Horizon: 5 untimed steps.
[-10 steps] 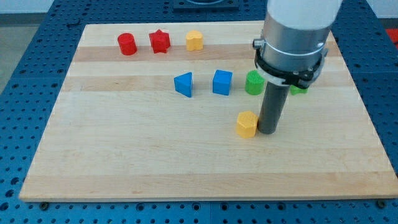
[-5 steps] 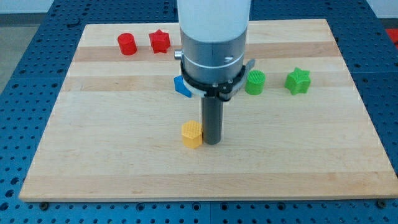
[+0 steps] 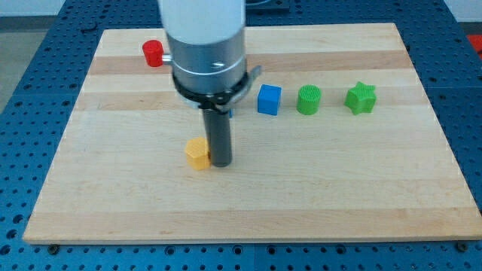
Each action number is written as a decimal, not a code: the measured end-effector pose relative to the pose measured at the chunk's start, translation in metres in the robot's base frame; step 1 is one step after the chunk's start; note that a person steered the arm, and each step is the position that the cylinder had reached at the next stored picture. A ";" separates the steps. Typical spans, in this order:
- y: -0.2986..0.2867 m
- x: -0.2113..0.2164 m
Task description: Slide the yellow hexagon towards the left side of the blue triangle
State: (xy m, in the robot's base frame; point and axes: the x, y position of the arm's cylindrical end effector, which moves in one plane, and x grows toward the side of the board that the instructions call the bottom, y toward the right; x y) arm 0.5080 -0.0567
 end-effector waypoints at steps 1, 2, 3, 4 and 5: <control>-0.036 0.000; -0.077 -0.001; -0.079 0.023; -0.111 0.027; -0.110 0.011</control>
